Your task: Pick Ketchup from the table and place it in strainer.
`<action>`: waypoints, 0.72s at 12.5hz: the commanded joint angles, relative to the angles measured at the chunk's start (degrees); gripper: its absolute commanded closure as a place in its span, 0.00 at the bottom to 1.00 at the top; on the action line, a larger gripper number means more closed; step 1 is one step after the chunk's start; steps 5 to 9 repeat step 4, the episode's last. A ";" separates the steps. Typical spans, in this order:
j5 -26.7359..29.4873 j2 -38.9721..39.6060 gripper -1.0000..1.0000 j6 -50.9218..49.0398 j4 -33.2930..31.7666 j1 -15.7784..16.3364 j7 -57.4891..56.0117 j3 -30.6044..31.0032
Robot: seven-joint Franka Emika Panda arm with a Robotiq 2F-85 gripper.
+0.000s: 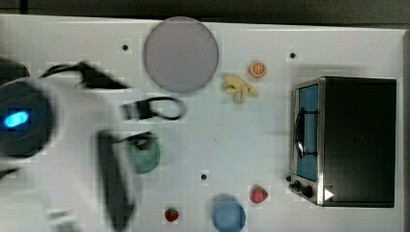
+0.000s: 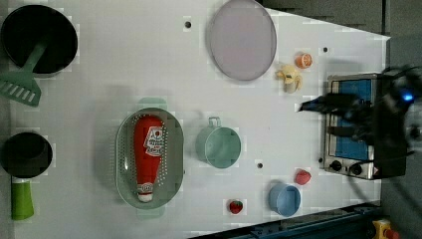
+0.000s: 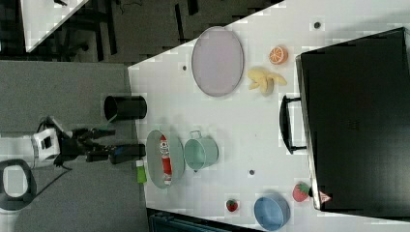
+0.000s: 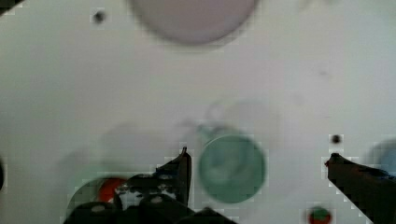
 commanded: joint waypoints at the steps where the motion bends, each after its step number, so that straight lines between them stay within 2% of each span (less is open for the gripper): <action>1: 1.59 -1.53 0.00 -2.78 1.29 -3.89 -6.68 -9.17; 4: 1.16 -2.96 0.00 -2.68 1.33 -3.97 -6.67 -16.88; 9: 1.16 -2.96 0.00 -2.68 1.33 -3.97 -6.67 -16.88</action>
